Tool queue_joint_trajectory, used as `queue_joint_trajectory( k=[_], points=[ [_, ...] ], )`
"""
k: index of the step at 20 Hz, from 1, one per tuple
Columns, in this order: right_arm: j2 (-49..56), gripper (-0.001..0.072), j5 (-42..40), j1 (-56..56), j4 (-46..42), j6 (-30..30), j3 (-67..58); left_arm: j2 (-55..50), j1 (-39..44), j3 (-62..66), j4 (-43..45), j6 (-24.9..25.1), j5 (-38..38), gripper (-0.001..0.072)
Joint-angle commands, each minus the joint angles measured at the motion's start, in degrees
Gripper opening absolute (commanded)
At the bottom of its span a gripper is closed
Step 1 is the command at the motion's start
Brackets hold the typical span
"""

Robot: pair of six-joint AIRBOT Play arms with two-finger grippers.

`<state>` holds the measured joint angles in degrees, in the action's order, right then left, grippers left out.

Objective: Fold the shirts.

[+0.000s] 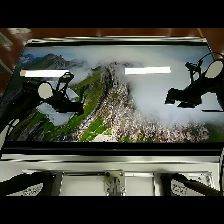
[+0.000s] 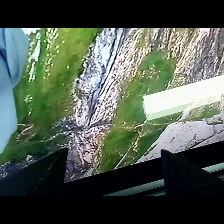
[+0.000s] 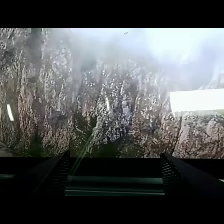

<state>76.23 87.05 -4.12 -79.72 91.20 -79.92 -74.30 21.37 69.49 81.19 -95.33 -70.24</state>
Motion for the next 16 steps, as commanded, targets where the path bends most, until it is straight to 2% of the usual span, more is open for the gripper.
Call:
queue_joint_trajectory(
  k=[1, 2, 3, 6, 8, 11, 16],
  points=[
    [0.04, 0.0689, -0.07, 0.07, -0.35, -1.75, -0.07, -0.35, -2.29, 1.44, 7.61, -2.75, -0.44, 0.0720],
    [0.04, 0.0689, -0.07, 0.07, -0.33, -3.08, -0.07, -0.33, -5.84, 3.17, 12.24, -6.36, -1.60, 0.0720],
    [0.04, 0.0689, -0.07, 0.07, -0.33, -3.93, -0.07, -0.35, -10.95, 4.98, 13.25, -7.48, -1.77, 0.0720],
    [0.04, 0.0689, -0.09, 0.07, -0.02, -4.09, -0.07, -1.68, -26.75, 6.43, 4.26, -7.43, -0.26, 0.0720],
    [0.04, 0.0689, -0.74, 0.07, -0.02, -4.09, -0.07, -5.33, -33.68, 5.64, -1.20, -7.39, -1.03, 0.0720],
    [0.04, 0.0689, -1.49, 0.07, 0.37, -4.09, -0.07, -12.00, -37.83, 5.49, -6.95, -6.12, -0.37, 0.0720],
    [0.04, 0.0689, -2.23, 0.07, 1.46, -4.07, -0.07, -21.35, -35.98, 5.49, -10.45, -4.35, 3.50, 0.0720]
  ],
)
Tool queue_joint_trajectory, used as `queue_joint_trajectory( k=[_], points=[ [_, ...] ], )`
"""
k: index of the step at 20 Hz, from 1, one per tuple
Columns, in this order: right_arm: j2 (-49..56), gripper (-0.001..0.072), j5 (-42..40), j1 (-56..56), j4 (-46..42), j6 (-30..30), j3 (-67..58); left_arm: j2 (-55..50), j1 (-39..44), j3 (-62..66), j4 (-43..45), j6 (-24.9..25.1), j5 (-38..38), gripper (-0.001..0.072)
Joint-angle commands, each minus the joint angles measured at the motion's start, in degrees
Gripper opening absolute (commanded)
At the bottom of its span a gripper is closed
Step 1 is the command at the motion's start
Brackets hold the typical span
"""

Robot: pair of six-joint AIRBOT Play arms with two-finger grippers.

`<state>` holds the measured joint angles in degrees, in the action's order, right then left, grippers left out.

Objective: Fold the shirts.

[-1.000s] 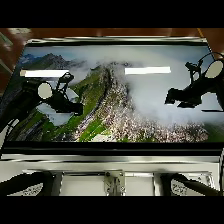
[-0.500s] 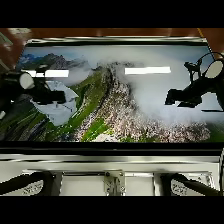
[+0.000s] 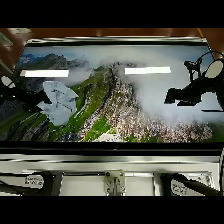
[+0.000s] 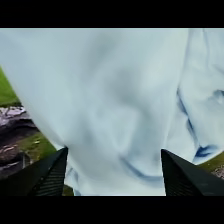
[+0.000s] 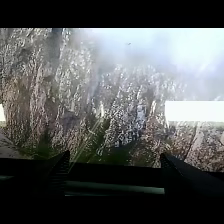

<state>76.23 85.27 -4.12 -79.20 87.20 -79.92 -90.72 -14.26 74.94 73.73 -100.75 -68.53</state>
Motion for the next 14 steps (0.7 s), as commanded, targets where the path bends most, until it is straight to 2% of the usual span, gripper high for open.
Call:
queue_joint_trajectory(
  k=[1, 3, 4, 5, 6, 11, 14],
  points=[
    [0.04, 0.0689, -0.46, 0.07, 1.49, -0.04, -0.07, -6.54, -0.15, 0.04, -3.13, 1.05, 1.77, 0.0720],
    [0.04, 0.0689, -0.55, 0.07, 2.62, -0.04, -0.07, -8.66, 0.00, 0.07, -3.39, 0.98, 1.68, 0.0718],
    [0.04, 0.0689, -0.61, 0.07, 2.86, -0.04, -0.07, -8.98, -0.04, 0.07, -3.93, 1.05, 1.70, 0.0532],
    [0.04, 0.0689, -0.59, 0.07, 2.86, -0.04, -0.04, -8.70, 0.00, 0.20, -4.70, 2.45, 1.55, 0.0100],
    [0.04, 0.0689, -0.59, 0.07, 2.86, -0.04, -0.07, -8.07, 0.15, 0.81, -6.86, 6.36, 0.92, 0.0038],
    [0.02, 0.0687, -0.20, 0.07, 3.32, -1.38, -0.07, 4.26, 4.98, 11.23, -9.29, 14.36, -1.97, 0.0037],
    [-1.60, 0.0687, 4.26, 0.07, 6.71, -6.21, -0.13, 16.04, 10.95, 19.02, -9.31, 17.16, -1.44, 0.0038]
  ],
)
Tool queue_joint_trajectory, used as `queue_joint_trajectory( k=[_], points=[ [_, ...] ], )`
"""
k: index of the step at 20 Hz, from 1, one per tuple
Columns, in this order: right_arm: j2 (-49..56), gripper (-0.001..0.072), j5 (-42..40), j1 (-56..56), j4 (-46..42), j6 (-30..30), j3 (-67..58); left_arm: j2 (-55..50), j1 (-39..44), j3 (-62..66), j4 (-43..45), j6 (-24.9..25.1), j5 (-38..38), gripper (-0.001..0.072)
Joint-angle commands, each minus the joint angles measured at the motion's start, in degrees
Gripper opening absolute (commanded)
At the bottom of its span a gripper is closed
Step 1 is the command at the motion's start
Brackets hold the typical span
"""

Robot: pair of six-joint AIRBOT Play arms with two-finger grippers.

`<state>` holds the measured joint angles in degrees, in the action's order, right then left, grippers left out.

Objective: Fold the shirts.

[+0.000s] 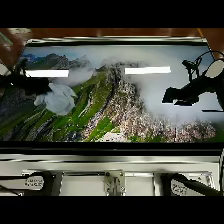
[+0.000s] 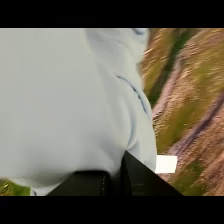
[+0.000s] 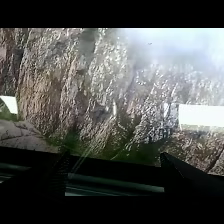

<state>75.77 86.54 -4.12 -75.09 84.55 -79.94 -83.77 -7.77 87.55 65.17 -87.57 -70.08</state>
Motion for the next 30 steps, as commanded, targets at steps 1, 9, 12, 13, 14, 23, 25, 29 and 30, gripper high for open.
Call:
queue_joint_trajectory(
  k=[1, 9, 12, 13, 14, 23, 25, 29, 30],
  points=[
    [-2.75, 0.0688, 3.17, 0.07, 3.04, -3.93, -0.11, 13.18, 6.95, 8.85, -0.83, 3.78, 1.62, 0.0037],
    [-27.54, 0.0688, -1.36, 0.04, 2.56, -3.06, -0.09, 28.89, 29.68, 12.87, -5.33, -0.26, 11.91, 0.0038],
    [-32.57, 0.0688, 2.12, 0.07, 1.88, -1.60, -0.09, 28.13, 38.16, 3.85, -5.16, -1.27, 12.13, 0.0038],
    [-33.07, 0.0688, 4.37, 0.07, 1.40, -0.81, -0.09, 27.78, 40.87, -0.79, -5.16, -1.86, 13.70, 0.0038],
    [-33.07, 0.0687, 7.15, 0.07, 1.05, -0.37, -0.07, 27.32, 43.87, -6.51, -5.16, -2.80, 16.74, 0.0037],
    [-33.07, 0.0687, 0.17, 0.07, 1.55, 1.11, 22.25, 14.82, 54.55, -38.38, -5.25, -13.90, 34.25, 0.0038],
    [-32.46, 0.0687, -7.08, 0.07, 4.04, 2.51, 28.87, 10.69, 54.55, -38.36, -6.40, -17.62, 34.10, 0.0039],
    [-27.93, 0.0688, -14.40, 0.07, 12.96, 1.05, 33.99, 8.41, 52.00, -37.88, -11.69, -17.73, 32.50, 0.0677],
    [-27.04, 0.0688, -15.47, 0.04, 13.62, 0.55, 33.99, 8.92, 49.24, -36.85, -11.67, -17.14, 29.07, 0.0675]
  ],
)
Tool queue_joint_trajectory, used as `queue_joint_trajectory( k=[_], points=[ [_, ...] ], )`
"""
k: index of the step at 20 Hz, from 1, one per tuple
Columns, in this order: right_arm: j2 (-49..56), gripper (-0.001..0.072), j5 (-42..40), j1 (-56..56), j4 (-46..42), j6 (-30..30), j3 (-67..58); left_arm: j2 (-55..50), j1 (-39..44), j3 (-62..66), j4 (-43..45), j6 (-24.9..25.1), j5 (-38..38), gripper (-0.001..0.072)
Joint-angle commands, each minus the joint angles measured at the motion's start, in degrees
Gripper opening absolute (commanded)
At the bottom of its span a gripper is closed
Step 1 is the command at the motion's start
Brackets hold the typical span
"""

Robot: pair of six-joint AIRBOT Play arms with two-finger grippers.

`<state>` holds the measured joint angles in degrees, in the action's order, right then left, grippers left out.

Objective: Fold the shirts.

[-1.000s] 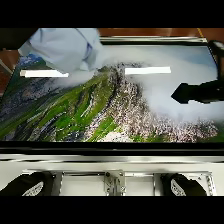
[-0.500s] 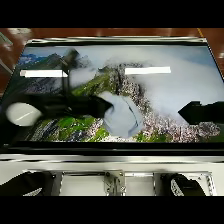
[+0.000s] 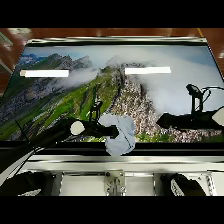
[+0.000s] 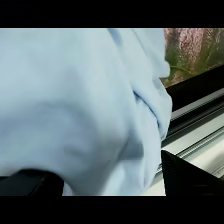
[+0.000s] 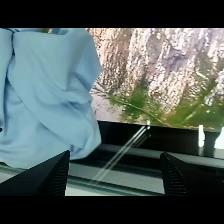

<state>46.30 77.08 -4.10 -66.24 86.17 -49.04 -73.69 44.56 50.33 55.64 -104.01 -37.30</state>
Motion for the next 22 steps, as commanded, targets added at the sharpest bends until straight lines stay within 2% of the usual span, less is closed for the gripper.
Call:
queue_joint_trajectory(
  k=[1, 3, 6, 8, 11, 16, 18, 19, 22],
  points=[
    [3.26, 0.0687, -6.84, 0.02, 4.72, -1.40, 3.04, -0.33, -6.29, 1.51, -2.12, 2.05, -7.87, 0.0667],
    [4.59, 0.0687, -5.44, -0.17, 4.35, -3.43, 3.04, 2.97, -14.71, 2.95, -2.12, 9.18, -17.35, 0.0667],
    [7.69, 0.0688, -1.03, -2.82, 4.46, -6.25, 3.04, 7.45, -27.23, 1.25, -2.10, 13.84, -29.75, 0.0667],
    [10.45, 0.0687, 2.19, -4.85, 4.72, -7.93, 3.10, 8.22, -32.20, -1.90, -2.19, 15.06, -32.96, 0.0667],
    [14.60, 0.0688, 5.66, -4.87, 5.38, -9.01, 3.10, 7.26, -32.57, -8.07, -7.39, 15.15, -24.00, 0.0667],
    [19.58, 0.0687, 4.50, -4.24, 12.33, -10.43, 6.67, -1.07, -27.89, -10.56, -23.76, 21.49, -10.40, 0.0654],
    [20.26, 0.0688, 4.11, -4.24, 13.42, -10.49, 9.55, -3.93, -26.38, -10.43, -29.33, 24.04, -6.71, 0.0568],
    [20.26, 0.0688, 3.48, -4.24, 13.60, -10.49, 11.15, -5.14, -25.79, -10.29, -30.91, 24.06, -5.11, 0.0564],
    [20.26, 0.0687, -0.13, -4.09, 16.94, -11.21, 15.50, -6.80, -25.66, -10.27, -31.71, 24.04, -3.58, 0.0292]
  ],
)
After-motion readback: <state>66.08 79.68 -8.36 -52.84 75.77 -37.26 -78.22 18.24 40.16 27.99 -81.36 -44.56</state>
